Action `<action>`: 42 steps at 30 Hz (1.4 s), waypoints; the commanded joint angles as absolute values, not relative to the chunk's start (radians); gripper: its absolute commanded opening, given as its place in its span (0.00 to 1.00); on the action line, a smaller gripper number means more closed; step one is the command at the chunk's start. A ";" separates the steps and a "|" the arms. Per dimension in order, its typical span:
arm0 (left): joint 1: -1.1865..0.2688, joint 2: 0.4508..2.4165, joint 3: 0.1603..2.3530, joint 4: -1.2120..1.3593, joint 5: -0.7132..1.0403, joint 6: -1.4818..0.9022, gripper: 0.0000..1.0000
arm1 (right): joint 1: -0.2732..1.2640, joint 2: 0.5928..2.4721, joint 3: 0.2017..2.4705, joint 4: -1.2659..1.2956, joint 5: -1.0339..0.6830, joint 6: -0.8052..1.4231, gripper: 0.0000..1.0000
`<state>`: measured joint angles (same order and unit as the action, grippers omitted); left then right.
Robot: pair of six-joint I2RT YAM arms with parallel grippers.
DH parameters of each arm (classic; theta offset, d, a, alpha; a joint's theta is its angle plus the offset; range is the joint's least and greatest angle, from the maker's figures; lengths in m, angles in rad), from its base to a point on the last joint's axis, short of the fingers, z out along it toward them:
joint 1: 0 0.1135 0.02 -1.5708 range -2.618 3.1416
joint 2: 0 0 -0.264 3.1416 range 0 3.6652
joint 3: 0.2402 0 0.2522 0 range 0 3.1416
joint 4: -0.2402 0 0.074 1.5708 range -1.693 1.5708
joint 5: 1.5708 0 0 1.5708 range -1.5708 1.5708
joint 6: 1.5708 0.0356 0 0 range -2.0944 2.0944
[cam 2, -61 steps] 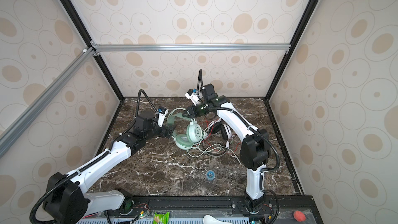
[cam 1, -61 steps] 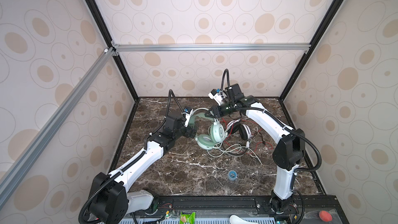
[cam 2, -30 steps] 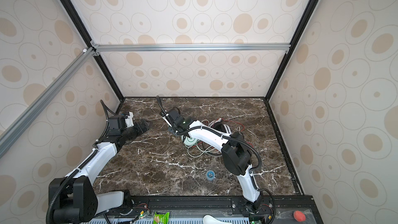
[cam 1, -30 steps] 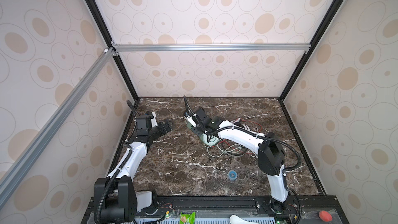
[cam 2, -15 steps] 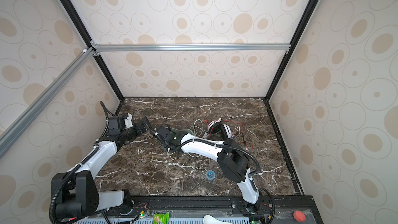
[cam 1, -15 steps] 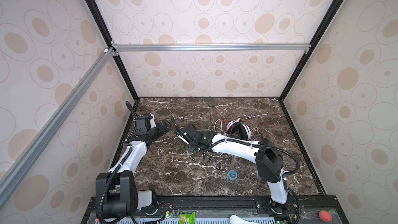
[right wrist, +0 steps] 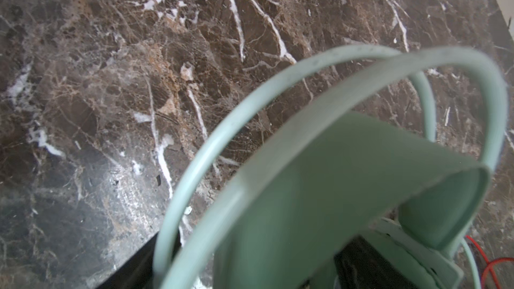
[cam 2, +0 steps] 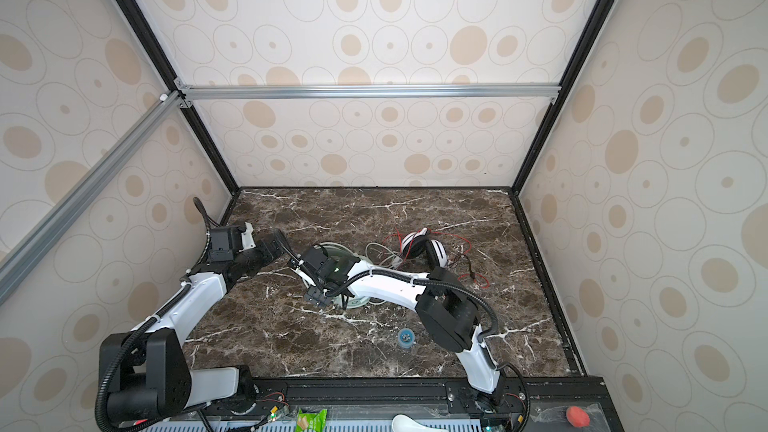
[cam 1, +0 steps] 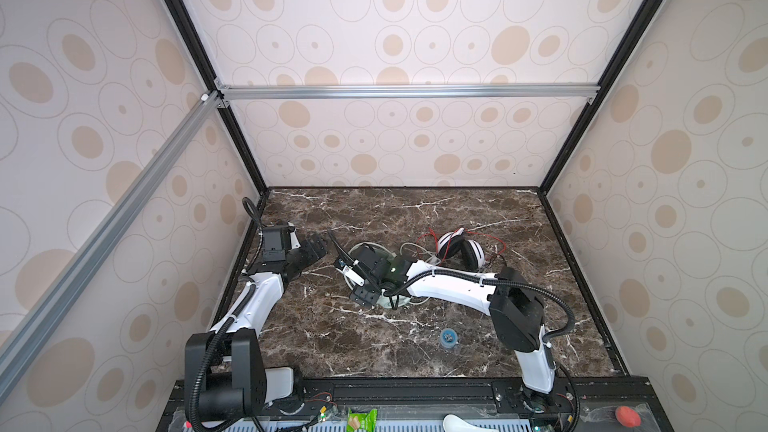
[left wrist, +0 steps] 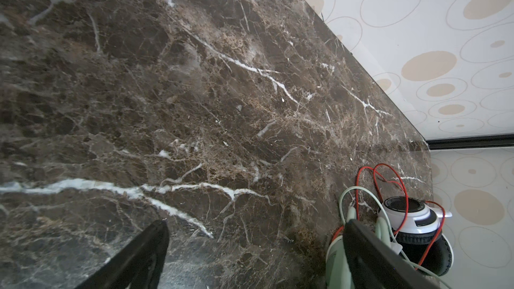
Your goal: Wrap the headphones
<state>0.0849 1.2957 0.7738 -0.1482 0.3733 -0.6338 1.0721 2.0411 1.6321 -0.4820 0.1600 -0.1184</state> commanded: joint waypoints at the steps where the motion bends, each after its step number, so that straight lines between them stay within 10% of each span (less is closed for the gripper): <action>1: 0.092 1.271 0.791 -0.193 0.333 -0.589 0.98 | 1.075 1.970 1.622 -0.475 0.119 -0.092 0.97; 42: -0.170 1.153 0.694 -0.341 0.170 -0.692 0.98 | 0.798 1.643 1.570 -0.635 0.138 0.186 1.00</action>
